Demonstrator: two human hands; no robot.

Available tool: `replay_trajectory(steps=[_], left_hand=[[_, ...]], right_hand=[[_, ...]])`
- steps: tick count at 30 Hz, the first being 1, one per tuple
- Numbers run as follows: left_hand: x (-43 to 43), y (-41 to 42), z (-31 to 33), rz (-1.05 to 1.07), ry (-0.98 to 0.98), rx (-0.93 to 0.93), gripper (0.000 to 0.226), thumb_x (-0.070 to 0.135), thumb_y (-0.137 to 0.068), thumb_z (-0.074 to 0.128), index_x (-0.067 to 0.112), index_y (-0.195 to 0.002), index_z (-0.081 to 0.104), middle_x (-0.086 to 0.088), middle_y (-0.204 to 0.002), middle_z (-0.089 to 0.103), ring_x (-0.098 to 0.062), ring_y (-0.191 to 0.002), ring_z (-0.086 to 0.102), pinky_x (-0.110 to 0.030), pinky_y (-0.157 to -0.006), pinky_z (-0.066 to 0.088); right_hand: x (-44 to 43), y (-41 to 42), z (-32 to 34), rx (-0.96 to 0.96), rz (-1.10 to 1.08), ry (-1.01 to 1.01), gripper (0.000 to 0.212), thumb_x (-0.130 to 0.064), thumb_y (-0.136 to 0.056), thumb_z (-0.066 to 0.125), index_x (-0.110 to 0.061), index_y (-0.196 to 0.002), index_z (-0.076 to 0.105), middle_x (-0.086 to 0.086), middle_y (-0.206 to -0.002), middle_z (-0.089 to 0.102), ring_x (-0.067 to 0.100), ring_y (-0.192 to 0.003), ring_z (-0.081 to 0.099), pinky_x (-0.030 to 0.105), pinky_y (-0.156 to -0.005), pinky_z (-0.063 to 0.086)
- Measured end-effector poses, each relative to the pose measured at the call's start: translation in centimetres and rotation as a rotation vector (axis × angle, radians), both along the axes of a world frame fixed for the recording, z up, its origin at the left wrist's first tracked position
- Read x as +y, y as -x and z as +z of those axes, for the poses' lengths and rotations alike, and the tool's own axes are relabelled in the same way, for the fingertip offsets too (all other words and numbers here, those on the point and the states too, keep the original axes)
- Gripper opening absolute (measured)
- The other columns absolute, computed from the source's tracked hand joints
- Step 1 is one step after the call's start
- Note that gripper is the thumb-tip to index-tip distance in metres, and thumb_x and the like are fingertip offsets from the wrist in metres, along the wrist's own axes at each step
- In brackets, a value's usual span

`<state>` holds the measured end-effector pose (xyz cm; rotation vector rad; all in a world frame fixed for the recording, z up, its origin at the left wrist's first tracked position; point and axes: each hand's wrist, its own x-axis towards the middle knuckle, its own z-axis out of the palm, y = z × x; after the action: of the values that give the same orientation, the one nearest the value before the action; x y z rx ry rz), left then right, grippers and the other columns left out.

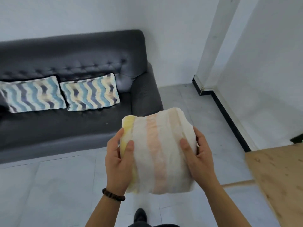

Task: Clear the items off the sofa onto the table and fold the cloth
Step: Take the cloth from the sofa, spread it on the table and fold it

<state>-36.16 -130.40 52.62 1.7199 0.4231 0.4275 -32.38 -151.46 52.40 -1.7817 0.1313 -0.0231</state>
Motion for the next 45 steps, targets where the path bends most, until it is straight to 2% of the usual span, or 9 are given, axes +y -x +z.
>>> replay_trajectory(steps=[4,12,21,26,30,34,39,43,45], left_hand=[[5.7,-3.7,0.8,0.02,0.036,-0.001,0.059,0.055,-0.078,0.056,0.032,-0.133,0.053,0.008,-0.129,0.058,-0.013,-0.115,0.058,-0.044,-0.095,0.052],[9.4,-17.3,-1.0,-0.105,0.098,0.035,0.048,0.039,-0.082,0.061,0.036,-0.13,0.052,0.019,-0.127,0.056,-0.003,-0.116,0.055,-0.033,-0.095,0.05],[10.8,-42.4,-5.1,-0.075,0.252,0.137,0.046,0.011,-0.089,0.066,0.038,-0.124,0.055,0.013,-0.127,0.06,-0.008,-0.114,0.059,-0.024,-0.084,0.054],[12.4,-54.1,-8.0,-0.024,0.234,0.223,0.047,0.02,-0.09,0.065,0.033,-0.133,0.052,0.02,-0.131,0.056,-0.005,-0.119,0.055,-0.031,-0.096,0.049],[13.7,-61.9,-12.1,-0.024,0.127,0.328,0.046,0.013,-0.096,0.057,0.029,-0.137,0.046,0.021,-0.133,0.048,0.007,-0.118,0.048,-0.017,-0.099,0.041],[15.7,-70.8,-18.8,-0.064,0.088,0.48,0.048,0.016,-0.097,0.054,0.024,-0.143,0.042,0.009,-0.142,0.042,-0.016,-0.131,0.042,-0.035,-0.11,0.036],[17.6,-80.5,-25.9,-0.077,0.082,0.49,0.047,0.017,-0.097,0.053,0.021,-0.143,0.042,0.004,-0.145,0.043,-0.015,-0.13,0.044,-0.038,-0.111,0.037],[18.8,-85.0,-31.0,-0.092,0.076,0.407,0.055,0.024,-0.098,0.055,0.017,-0.149,0.033,0.008,-0.146,0.041,-0.009,-0.131,0.043,-0.03,-0.11,0.038],[19.1,-85.7,-34.3,-0.091,0.089,0.46,0.068,0.034,-0.097,0.056,0.019,-0.153,0.02,0.007,-0.154,0.031,-0.009,-0.138,0.036,-0.028,-0.113,0.033]], right_hand=[[5.8,-4.5,0.7,0.002,0.034,0.026,0.058,-0.047,-0.09,0.062,-0.043,-0.143,0.039,-0.028,-0.14,0.046,-0.012,-0.119,0.046,0.016,-0.091,0.043],[9.3,-17.0,-1.2,0.032,0.007,0.012,0.062,-0.055,-0.084,0.062,-0.05,-0.14,0.037,-0.034,-0.139,0.043,-0.017,-0.117,0.046,0.013,-0.087,0.043],[10.3,-42.1,-6.8,0.195,0.082,-0.038,0.066,-0.045,-0.082,0.057,-0.06,-0.141,0.03,-0.033,-0.145,0.037,0.005,-0.134,0.043,0.042,-0.11,0.044],[11.8,-54.7,-8.7,0.274,0.117,-0.018,0.067,-0.032,-0.095,0.061,-0.054,-0.145,0.022,-0.024,-0.133,0.045,-0.003,-0.113,0.053,0.017,-0.083,0.046],[14.0,-63.0,-12.6,0.353,0.096,0.055,0.067,-0.026,-0.097,0.06,-0.046,-0.15,0.024,-0.024,-0.128,0.045,-0.001,-0.108,0.055,0.02,-0.085,0.046],[16.6,-71.0,-18.1,0.382,0.101,0.172,0.063,-0.032,-0.098,0.057,-0.04,-0.151,0.024,-0.013,-0.14,0.044,0.013,-0.121,0.048,0.036,-0.102,0.044],[19.3,-80.2,-24.3,0.367,0.073,0.205,0.06,-0.03,-0.099,0.053,-0.036,-0.152,0.024,-0.005,-0.15,0.042,0.018,-0.128,0.048,0.043,-0.11,0.041],[19.2,-84.1,-29.8,0.334,-0.022,0.145,0.062,-0.032,-0.099,0.056,-0.035,-0.153,0.026,-0.008,-0.148,0.044,0.002,-0.111,0.053,0.027,-0.099,0.043],[18.6,-84.6,-33.3,0.384,-0.041,0.135,0.067,-0.038,-0.098,0.057,-0.033,-0.156,0.022,-0.007,-0.155,0.037,0.005,-0.119,0.05,0.024,-0.099,0.039]])
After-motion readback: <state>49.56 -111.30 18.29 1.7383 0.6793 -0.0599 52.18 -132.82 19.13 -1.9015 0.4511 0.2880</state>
